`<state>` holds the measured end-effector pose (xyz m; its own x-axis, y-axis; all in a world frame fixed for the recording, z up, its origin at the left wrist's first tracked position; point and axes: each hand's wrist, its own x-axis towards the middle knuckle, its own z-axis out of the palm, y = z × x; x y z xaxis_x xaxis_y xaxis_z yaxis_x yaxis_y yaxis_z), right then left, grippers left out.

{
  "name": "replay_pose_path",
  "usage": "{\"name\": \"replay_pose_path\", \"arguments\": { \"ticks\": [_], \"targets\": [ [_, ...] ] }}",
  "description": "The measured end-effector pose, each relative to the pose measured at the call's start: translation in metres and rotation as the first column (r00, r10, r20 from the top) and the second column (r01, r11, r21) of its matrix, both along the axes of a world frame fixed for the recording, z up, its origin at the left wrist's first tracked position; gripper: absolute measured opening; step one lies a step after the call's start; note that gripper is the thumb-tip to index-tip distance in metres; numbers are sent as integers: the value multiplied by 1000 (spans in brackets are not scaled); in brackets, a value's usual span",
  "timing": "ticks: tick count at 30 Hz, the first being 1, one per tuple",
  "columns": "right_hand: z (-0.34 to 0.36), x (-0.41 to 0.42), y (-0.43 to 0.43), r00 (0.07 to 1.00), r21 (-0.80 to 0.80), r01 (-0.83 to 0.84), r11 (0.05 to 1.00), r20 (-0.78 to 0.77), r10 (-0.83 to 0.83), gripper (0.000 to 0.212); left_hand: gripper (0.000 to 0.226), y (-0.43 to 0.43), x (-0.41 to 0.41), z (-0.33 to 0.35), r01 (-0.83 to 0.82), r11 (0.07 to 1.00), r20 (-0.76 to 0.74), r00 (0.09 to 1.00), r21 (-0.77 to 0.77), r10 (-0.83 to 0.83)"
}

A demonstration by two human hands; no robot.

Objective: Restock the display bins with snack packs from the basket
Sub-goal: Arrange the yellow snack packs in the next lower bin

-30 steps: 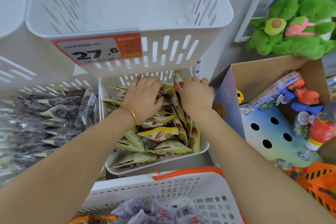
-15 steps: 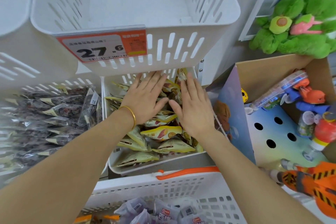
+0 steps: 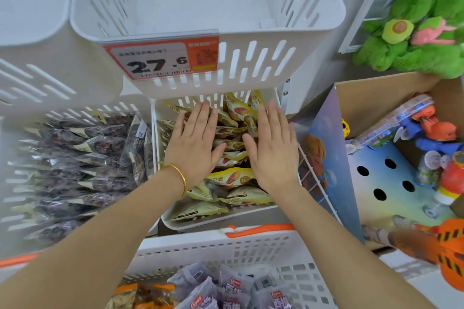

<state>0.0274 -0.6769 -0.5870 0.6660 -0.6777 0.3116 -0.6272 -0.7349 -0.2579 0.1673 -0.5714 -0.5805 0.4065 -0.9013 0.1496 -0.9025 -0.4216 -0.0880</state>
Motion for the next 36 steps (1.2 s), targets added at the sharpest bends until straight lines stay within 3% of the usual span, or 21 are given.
{"name": "replay_pose_path", "arguments": {
  "ticks": [3, 6, 10, 12, 17, 20, 23, 27, 30, 36],
  "targets": [
    [-3, -1, 1, 989, 4, -44, 999, -142, 44, 70, 76, -2, 1, 3, -5, 1000, 3, 1000, 3, 5],
    [-4, -3, 3, 982, 24, -4, 1000, -188, 8, 69, 75, 8, -6, 3, 0, 1000, -10, 1000, -27, 0],
    [3, -8, 1, 956, 74, -44, 996, -285, 64, 65, 69, 16, -10, 9, -7, 994, -79, 997, 110, 16],
    [18, -19, 8, 979, 100, -43, 994, -193, 62, 61, 64, 24, -12, 24, 17, 995, -146, 989, 94, -3],
    [37, -48, 72, 997, 204, -43, 978, 68, 30, 60, 58, 104, -41, 52, 65, 985, -250, 962, -163, -105],
    [43, -63, 138, 938, 169, -158, 973, 332, 95, 44, 58, 170, -67, 53, 52, 973, -270, 956, -224, -113],
    [47, -85, 191, 905, 294, -220, 930, 417, 82, 33, 51, 225, -82, 48, 38, 974, -262, 960, -225, -98],
    [23, -104, 212, 967, 599, -247, 761, 201, 155, 28, 51, 268, -90, 46, -11, 987, -302, 953, -158, -37],
    [-8, -116, 211, 976, 587, -166, 792, -15, 216, 31, 50, 284, -99, 43, 6, 994, -301, 953, -109, -39],
    [-32, -111, 211, 872, 629, -244, 738, -190, 451, 64, 33, 291, -113, 33, 14, 989, -347, 935, -148, -65]
  ]
}}
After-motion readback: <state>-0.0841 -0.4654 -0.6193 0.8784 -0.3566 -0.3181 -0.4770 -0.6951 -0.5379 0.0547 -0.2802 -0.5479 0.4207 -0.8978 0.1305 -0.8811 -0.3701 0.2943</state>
